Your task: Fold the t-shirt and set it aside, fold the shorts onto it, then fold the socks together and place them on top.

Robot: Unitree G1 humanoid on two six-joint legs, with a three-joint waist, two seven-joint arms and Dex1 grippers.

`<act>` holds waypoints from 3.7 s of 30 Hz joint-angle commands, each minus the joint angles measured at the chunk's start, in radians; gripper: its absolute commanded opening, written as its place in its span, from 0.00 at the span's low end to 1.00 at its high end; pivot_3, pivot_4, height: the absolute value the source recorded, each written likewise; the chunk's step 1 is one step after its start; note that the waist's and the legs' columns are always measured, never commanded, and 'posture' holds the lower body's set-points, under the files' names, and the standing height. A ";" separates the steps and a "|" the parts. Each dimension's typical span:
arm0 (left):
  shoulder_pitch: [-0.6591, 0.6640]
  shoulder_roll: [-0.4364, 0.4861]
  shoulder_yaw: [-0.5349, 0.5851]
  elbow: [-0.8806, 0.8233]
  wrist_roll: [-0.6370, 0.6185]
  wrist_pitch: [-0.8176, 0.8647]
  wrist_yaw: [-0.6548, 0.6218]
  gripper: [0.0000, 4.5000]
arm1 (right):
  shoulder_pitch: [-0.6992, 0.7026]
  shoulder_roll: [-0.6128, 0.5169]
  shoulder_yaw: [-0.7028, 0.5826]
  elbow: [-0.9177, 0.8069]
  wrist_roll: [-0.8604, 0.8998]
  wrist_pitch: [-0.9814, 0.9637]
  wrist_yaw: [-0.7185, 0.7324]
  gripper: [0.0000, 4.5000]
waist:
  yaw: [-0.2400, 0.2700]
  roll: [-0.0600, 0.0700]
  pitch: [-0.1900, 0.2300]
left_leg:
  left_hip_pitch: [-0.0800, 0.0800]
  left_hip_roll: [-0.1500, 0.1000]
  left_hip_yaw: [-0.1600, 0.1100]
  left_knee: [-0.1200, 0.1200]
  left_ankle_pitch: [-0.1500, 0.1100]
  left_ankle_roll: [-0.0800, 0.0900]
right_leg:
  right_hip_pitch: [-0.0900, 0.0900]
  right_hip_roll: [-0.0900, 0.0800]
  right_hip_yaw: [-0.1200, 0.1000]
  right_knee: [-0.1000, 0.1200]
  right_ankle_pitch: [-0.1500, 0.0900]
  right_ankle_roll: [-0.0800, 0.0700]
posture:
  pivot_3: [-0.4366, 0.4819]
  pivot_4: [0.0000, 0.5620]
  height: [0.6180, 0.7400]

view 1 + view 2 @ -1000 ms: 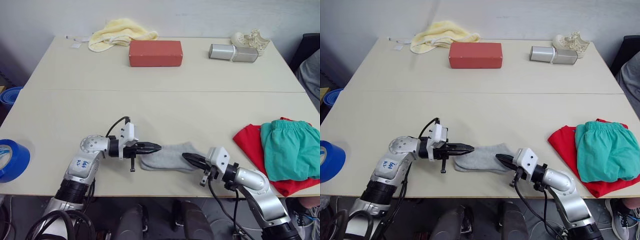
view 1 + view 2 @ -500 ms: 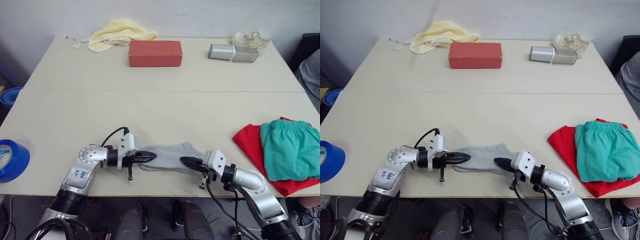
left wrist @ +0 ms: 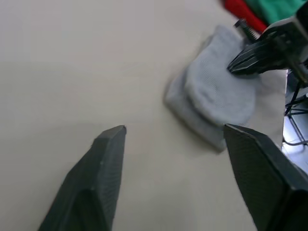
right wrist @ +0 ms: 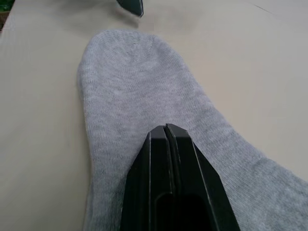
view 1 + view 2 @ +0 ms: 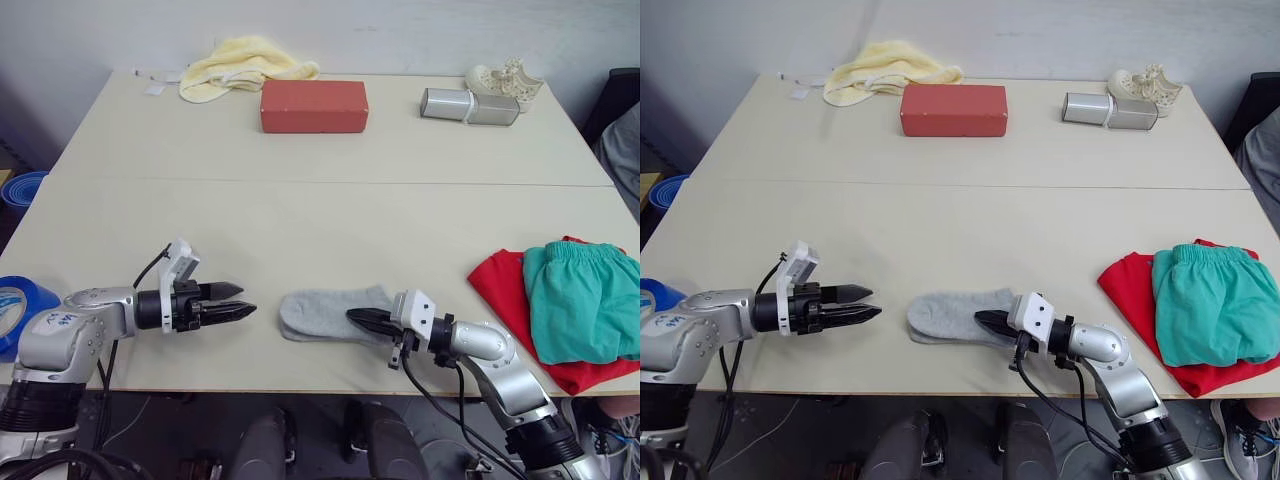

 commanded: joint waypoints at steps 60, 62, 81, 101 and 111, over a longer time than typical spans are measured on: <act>-0.454 -0.209 -0.225 0.012 -0.090 0.358 0.143 0.00 | 0.032 -0.010 0.019 -0.031 -0.037 0.004 -0.014 0.00 | 0.000 -0.001 0.000 | 0.001 -0.002 0.000 0.000 0.000 -0.005 | 0.000 0.000 0.001 0.001 0.000 0.000 | 0.48 0.27 1.00; -0.503 -0.215 -0.286 0.012 -0.081 0.335 0.113 0.00 | 0.033 -0.011 0.019 -0.028 -0.041 0.004 -0.018 0.00 | 0.000 -0.001 0.000 | 0.001 -0.002 0.000 0.000 0.001 -0.003 | 0.000 0.000 0.001 0.001 0.000 0.000 | 0.48 0.27 1.00; -0.605 -0.400 -0.541 0.153 0.090 -0.007 -0.070 0.33 | 0.162 -0.080 -0.064 -0.210 -0.018 0.083 -0.089 0.00 | 0.005 -0.001 0.000 | 0.000 -0.002 0.000 0.001 0.003 -0.001 | 0.000 0.001 0.001 0.001 0.000 0.000 | 0.48 0.27 1.00; -0.509 -0.512 -0.637 0.261 0.335 -0.568 -0.285 0.99 | 0.573 -0.163 -0.486 -0.401 0.097 0.119 -0.129 0.00 | 0.028 0.000 0.000 | -0.001 -0.002 0.000 0.001 0.003 0.002 | 0.001 0.001 0.001 -0.001 0.000 0.001 | 0.48 0.27 1.00; -0.475 -0.660 -0.641 0.479 0.456 -0.826 -0.281 0.99 | 0.624 -0.110 -0.490 -0.421 0.110 0.119 -0.146 0.00 | 0.028 0.000 0.000 | -0.001 -0.002 0.000 0.001 0.001 0.004 | 0.000 0.001 0.000 -0.001 0.000 0.001 | 0.48 0.27 1.00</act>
